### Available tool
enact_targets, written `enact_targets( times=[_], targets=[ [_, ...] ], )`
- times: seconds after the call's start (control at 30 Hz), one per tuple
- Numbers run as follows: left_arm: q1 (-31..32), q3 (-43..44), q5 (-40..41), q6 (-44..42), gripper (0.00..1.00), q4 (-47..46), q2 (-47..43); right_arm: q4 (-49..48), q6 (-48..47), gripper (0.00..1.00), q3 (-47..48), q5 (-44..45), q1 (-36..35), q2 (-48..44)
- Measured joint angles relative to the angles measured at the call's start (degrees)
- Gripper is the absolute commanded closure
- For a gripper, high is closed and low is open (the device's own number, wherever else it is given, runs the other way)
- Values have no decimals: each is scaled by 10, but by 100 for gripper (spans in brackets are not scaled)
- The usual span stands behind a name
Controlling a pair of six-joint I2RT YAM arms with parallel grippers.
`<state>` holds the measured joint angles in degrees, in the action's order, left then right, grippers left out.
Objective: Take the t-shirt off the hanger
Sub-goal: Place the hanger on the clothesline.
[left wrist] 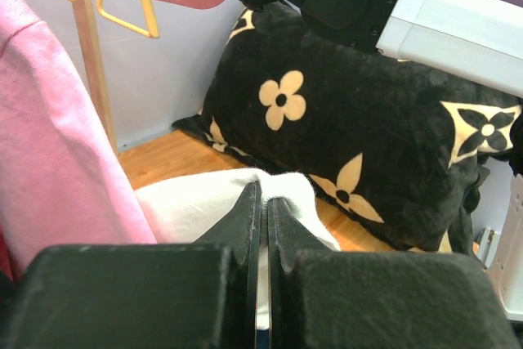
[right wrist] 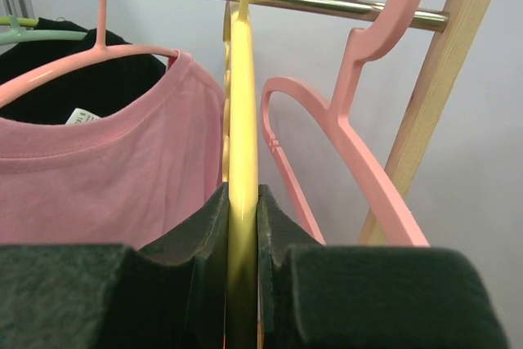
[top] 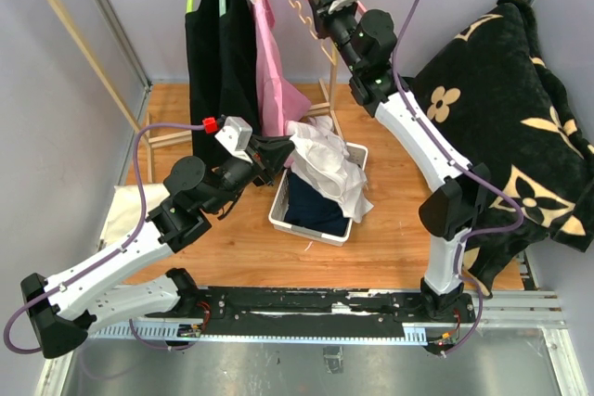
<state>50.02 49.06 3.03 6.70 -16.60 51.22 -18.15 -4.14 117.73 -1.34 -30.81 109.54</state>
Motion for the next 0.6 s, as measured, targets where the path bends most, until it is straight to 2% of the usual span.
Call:
enact_targets(
  times=[0.3,0.33,0.4,0.5,0.6],
  targets=[
    [0,0,0,0,100,0,1,18,2,99,10,-1,2,22],
    [0,1,-1,0,100,0,2,18,3,95,10,-1,2,23],
    [0,4,-3,0,99,0,5,20,5,75,10,-1,3,22],
    [0,14,-8,0,100,-1,13,19,10,55,8,-1,3,21],
    [0,34,-17,0,99,-2,27,17,14,43,-17,-1,3,6]
  ],
)
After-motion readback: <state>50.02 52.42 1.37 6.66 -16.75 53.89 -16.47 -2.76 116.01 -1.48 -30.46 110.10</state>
